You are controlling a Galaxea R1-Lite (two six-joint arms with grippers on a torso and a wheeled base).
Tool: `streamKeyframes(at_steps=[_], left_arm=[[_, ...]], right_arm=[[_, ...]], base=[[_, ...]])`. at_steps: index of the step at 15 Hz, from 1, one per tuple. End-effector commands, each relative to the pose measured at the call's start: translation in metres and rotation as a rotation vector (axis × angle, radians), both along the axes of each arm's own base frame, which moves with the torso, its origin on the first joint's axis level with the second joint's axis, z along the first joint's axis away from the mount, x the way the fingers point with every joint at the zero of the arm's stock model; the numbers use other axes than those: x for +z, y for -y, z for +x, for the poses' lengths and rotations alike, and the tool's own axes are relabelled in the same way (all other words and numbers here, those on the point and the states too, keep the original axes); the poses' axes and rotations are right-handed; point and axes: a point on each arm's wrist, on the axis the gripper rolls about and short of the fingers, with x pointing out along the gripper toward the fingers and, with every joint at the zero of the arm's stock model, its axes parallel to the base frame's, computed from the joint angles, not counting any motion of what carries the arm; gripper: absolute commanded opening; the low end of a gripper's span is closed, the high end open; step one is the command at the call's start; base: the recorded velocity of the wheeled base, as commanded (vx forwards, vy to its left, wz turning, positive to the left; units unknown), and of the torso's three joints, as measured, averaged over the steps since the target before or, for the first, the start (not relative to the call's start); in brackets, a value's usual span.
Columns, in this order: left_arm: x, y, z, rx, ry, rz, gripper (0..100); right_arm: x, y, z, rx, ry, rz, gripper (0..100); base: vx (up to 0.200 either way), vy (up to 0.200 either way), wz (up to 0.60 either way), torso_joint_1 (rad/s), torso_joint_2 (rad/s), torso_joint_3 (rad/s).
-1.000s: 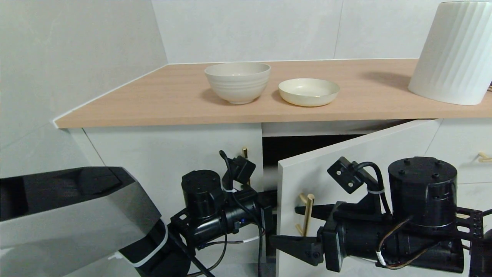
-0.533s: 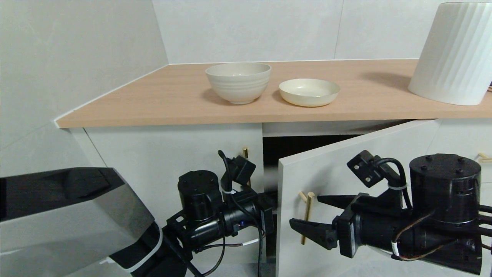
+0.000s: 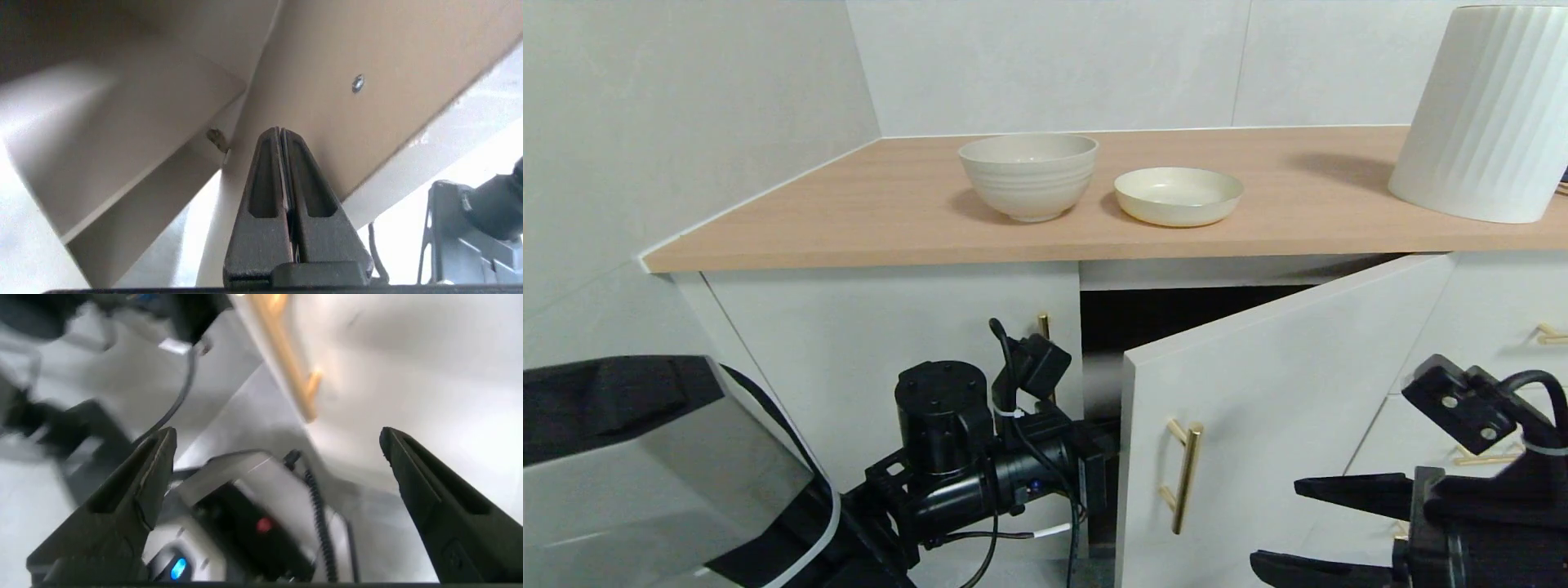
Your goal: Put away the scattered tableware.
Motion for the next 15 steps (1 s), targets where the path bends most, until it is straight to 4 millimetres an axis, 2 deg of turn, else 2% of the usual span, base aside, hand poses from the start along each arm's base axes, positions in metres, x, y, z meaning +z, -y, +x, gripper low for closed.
streamKeyframes(at_steps=[1, 5, 11, 15], left_arm=[[0.003, 0.002, -0.002, -0.009, 0.007, -0.006, 0], [0.005, 0.006, 0.0, -0.015, -0.009, 0.008, 0], [0.012, 0.013, 0.006, -0.018, -0.013, 0.011, 0], [0.013, 0.026, 0.019, -0.019, -0.04, 0.035, 0]], right_arm=[[0.006, 0.008, -0.01, 0.003, 0.033, 0.032, 100], [-0.003, 0.01, -0.015, 0.021, 0.008, 0.021, 100], [-0.002, 0.01, -0.015, 0.021, 0.011, 0.022, 100], [0.0, 0.009, -0.015, 0.016, 0.021, 0.028, 100]], base=[[0.0, 0.0, 0.0, 0.0, 0.0, 0.0], [0.0, 0.0, 0.0, 0.0, 0.0, 0.0], [-0.2, 0.0, 0.0, 0.004, 0.0, 0.002], [0.0, 0.0, 0.0, 0.0, 0.0, 0.0]])
